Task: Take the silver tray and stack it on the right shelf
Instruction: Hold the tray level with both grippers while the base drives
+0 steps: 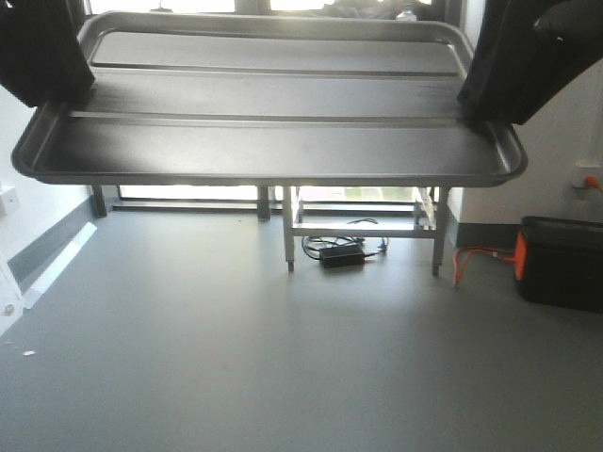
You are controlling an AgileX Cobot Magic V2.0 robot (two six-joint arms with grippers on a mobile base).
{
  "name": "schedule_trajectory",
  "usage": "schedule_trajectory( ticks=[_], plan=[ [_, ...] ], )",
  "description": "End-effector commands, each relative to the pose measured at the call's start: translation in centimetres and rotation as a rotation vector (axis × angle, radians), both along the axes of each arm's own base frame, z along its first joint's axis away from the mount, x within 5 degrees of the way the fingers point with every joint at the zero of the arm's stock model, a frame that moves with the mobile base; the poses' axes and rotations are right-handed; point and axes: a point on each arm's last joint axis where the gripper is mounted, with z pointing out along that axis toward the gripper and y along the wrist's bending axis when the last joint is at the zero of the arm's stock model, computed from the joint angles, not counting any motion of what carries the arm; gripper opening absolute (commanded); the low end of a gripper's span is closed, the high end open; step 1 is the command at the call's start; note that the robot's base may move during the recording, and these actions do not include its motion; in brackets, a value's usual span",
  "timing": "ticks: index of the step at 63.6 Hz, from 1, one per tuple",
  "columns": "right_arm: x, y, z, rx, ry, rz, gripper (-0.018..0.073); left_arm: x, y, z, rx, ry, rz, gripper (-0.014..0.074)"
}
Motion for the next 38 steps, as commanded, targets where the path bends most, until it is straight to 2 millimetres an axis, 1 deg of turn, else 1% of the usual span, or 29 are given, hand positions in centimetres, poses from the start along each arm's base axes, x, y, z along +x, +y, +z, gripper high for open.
schedule_trajectory(
  ticks=[1, 38],
  plan=[
    [0.02, -0.46, 1.84, 0.017, -0.098, 0.009, 0.0056, -0.18, 0.23, 1.85, -0.031, -0.081, -0.016, -0.0093],
    [0.01, -0.46, 1.84, 0.016, -0.097, 0.009, 0.0056, -0.18, 0.23, 1.85, -0.031, -0.081, -0.016, -0.0093]
  ],
)
